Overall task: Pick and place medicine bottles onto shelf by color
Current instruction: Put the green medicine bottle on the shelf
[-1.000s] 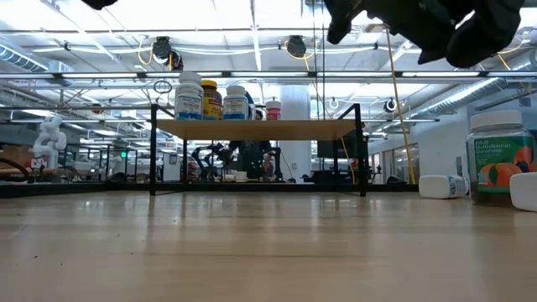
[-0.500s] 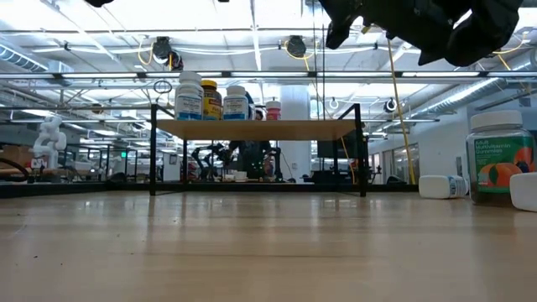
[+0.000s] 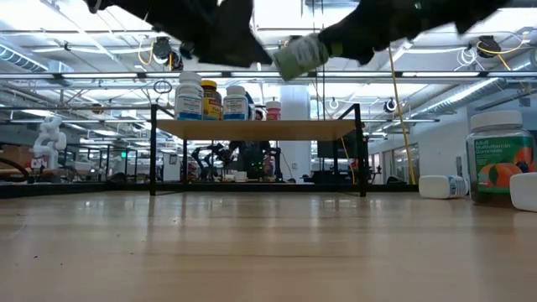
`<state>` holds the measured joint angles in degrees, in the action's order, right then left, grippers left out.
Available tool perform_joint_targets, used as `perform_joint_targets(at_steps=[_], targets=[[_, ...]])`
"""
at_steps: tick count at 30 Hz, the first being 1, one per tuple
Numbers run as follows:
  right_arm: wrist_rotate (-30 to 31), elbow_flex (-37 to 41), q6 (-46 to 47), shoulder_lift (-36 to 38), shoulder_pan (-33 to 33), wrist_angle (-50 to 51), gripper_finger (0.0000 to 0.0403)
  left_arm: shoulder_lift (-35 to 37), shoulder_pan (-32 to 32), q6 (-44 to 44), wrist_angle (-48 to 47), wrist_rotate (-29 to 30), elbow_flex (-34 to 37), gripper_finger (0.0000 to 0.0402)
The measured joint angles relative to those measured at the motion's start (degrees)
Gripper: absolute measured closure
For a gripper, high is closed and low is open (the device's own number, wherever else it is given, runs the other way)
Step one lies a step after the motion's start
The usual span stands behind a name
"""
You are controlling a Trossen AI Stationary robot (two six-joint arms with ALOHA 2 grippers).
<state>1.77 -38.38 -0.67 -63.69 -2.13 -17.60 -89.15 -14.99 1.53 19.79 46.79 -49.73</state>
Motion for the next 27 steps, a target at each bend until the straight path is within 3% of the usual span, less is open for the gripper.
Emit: perform_joint_targets(at_steps=[4,6,12,18,22,27], targets=[[19.46,-9.51,-4.68,0.56,-0.07,16.99,0.0210,2.65,1.87,-9.22,-12.26,1.26,-0.12,0.0074],[23.67,-15.42,-6.52,-1.92,-1.86,22.92,0.0210,2.82,3.23,-12.00,-17.47,1.39,-0.10,0.0076],[23.09,-39.31,-13.07,-17.00,-11.88,44.99,0.0210,0.29,6.22,-12.30,-16.35,1.48,1.61,0.0108],[5.82,-61.68,-18.37,-33.29,-21.03,62.00,0.0210,-2.43,9.07,-5.48,-9.16,-2.55,3.84,0.0141],[5.64,-72.27,-19.47,-41.11,-22.75,70.76,0.0207,-2.41,10.48,-5.26,-8.52,-5.90,3.71,0.0157],[5.43,-79.82,-21.92,-46.16,-23.43,77.32,0.0208,-2.40,11.50,-4.69,-7.30,-8.35,3.71,0.0171]])
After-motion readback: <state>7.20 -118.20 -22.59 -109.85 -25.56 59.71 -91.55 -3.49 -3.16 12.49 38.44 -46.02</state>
